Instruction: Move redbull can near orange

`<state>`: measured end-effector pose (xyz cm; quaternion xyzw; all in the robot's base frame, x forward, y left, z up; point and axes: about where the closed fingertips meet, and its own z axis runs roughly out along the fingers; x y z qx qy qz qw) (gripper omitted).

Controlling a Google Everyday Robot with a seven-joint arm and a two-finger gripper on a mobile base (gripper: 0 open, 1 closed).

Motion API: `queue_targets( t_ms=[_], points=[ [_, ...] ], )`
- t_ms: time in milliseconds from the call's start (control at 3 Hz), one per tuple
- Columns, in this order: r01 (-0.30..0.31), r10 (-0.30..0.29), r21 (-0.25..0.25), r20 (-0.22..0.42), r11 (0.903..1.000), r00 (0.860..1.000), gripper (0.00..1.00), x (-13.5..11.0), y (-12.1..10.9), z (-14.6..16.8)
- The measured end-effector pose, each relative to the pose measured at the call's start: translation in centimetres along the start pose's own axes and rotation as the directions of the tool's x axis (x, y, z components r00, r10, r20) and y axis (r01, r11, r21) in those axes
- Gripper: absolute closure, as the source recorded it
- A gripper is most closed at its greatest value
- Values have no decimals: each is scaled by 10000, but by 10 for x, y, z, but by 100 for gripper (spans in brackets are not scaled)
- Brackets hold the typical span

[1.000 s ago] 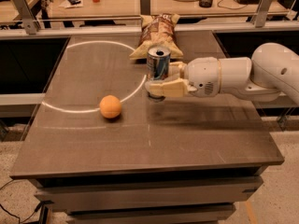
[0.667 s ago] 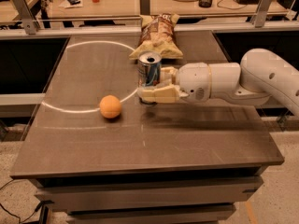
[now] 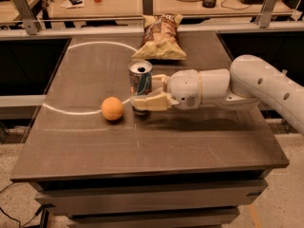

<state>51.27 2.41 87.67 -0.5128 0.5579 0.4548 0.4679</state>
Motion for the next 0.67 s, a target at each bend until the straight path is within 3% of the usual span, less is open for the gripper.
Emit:
queue_targets(
  t_ms=[333,667],
  points=[
    [52,-54,-212,-112,9998,9999,100,3,2,12],
    [62,-65,-248,-107,9997,9999,82,2,3,14]
  ],
)
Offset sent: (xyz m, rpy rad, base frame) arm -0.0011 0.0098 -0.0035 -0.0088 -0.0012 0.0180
